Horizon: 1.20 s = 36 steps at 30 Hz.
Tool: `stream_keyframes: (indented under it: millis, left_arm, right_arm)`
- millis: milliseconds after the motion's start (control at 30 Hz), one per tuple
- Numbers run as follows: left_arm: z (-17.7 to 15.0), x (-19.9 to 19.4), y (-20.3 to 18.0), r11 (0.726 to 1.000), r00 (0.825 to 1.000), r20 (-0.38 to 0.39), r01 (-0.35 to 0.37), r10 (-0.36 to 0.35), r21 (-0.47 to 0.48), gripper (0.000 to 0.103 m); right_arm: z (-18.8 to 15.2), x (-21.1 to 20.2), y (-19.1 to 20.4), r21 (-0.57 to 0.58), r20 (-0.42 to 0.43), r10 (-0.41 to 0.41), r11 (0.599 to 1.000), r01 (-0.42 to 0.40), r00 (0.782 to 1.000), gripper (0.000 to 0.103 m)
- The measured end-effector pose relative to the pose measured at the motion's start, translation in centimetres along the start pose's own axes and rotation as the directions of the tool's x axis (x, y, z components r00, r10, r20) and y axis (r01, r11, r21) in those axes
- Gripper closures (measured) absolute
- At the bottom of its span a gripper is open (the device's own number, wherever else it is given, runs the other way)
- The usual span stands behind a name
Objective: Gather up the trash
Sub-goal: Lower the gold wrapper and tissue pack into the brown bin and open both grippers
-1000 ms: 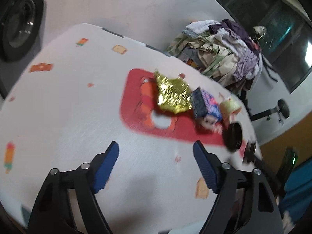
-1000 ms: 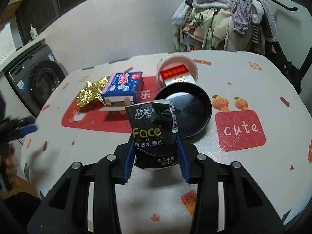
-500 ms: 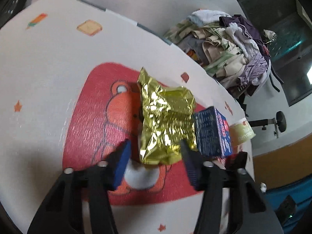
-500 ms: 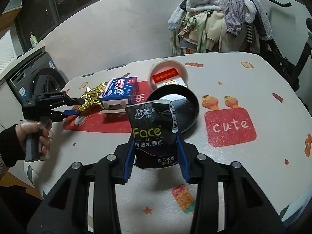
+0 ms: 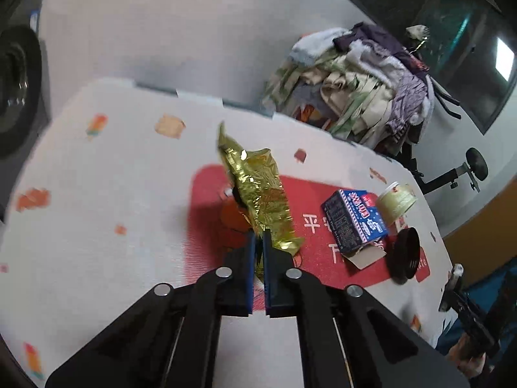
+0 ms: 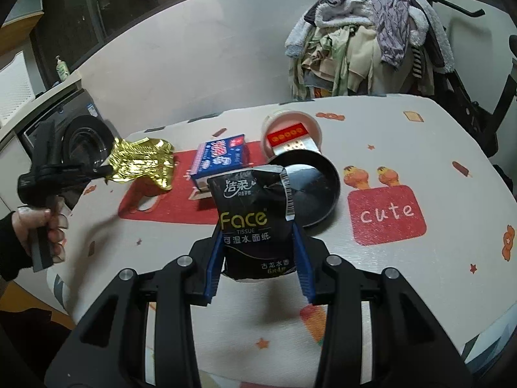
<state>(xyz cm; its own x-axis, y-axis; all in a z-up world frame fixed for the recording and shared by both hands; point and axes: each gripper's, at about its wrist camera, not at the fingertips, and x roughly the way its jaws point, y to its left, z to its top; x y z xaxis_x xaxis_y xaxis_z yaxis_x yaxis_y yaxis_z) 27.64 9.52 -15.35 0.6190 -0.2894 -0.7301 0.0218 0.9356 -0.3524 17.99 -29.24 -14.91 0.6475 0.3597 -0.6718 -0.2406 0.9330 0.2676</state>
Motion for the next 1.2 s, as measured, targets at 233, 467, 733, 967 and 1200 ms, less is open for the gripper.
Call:
stream_keyframes:
  millis: [233, 467, 733, 967, 1200]
  left_arm:
    - [-1.9, -6.0, -0.4, 0.996, 0.998, 0.0, 0.06, -0.06, 0.067, 0.101]
    - [-5.6, -10.2, -2.5, 0.982, 0.99, -0.021, 0.142, -0.141, 0.124, 0.101]
    - [-10.1, -14.8, -5.8, 0.947, 0.969, -0.08, 0.246, -0.234, 0.208, 0.101]
    - [-15.1, -17.9, -8.1, 0.91, 0.945, -0.156, 0.321, -0.289, 0.264, 0.101]
    - [-20.3, -18.6, -9.7, 0.876, 0.921, -0.242, 0.371, -0.305, 0.307, 0.101]
  right_arm:
    - [0.0, -2.4, 2.8, -0.053, 0.017, 0.021, 0.998, -0.02, 1.0, 0.062]
    - [-0.9, -5.9, 5.3, -0.102, 0.03, 0.034, 0.994, -0.031, 0.999, 0.062]
    - [-2.5, -9.1, 7.0, -0.122, 0.041, 0.048, 0.992, -0.042, 0.998, 0.062]
    - [-4.4, -11.6, 8.3, -0.151, 0.053, 0.059, 0.987, -0.051, 0.997, 0.062]
    - [-7.2, -12.9, 8.8, -0.144, 0.047, 0.067, 0.988, -0.06, 0.997, 0.062]
